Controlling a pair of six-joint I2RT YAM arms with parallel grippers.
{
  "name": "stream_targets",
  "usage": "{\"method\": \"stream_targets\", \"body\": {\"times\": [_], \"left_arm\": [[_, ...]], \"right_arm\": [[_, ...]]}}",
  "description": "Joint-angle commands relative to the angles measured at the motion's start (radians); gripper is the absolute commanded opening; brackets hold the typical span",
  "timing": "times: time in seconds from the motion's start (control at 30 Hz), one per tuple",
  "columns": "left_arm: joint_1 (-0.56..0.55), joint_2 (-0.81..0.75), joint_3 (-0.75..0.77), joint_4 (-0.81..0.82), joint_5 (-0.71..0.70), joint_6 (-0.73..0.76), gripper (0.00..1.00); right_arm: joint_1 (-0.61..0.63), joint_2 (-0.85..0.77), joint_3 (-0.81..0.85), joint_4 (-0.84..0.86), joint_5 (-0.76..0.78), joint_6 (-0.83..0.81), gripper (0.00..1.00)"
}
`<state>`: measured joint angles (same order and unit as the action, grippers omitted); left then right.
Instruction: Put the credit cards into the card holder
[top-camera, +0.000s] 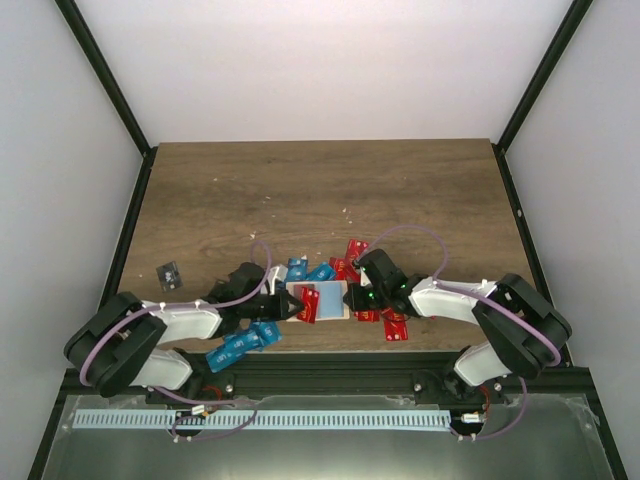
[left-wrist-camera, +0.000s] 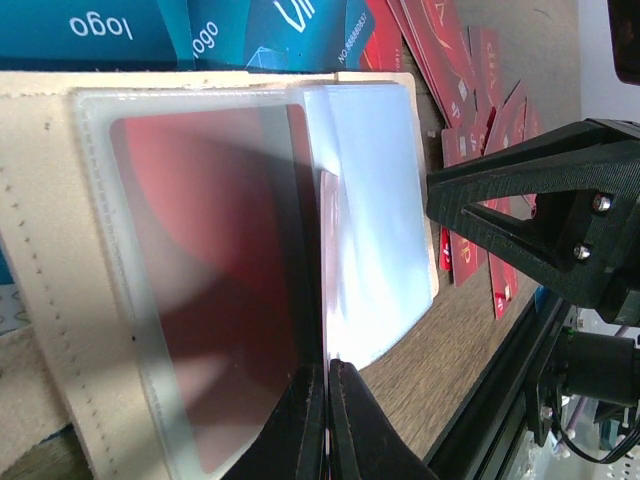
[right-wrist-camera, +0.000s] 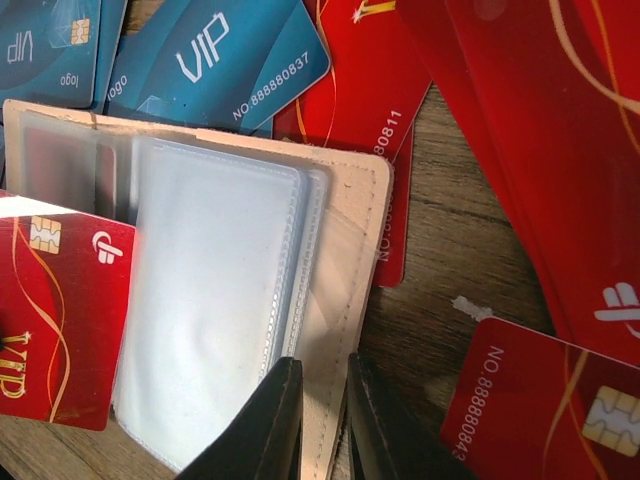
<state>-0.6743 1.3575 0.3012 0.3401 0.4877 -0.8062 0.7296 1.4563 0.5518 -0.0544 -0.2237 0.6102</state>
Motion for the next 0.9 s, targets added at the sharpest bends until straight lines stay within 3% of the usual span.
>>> {"method": "stream_targets", "body": {"times": [0.0, 0.87], "left_arm": [[0.004, 0.028, 0.016, 0.045, 0.019, 0.002, 0.04], [0.004, 0.148, 0.05, 0.129, -0.011, -0.017, 0.04]], "right_arm": [[0.001, 0.015, -0.023, 0.009, 0.004, -0.009, 0.15], [0.001, 0.036, -0.061, 0.054, -0.063, 0.004, 0.13]]}}
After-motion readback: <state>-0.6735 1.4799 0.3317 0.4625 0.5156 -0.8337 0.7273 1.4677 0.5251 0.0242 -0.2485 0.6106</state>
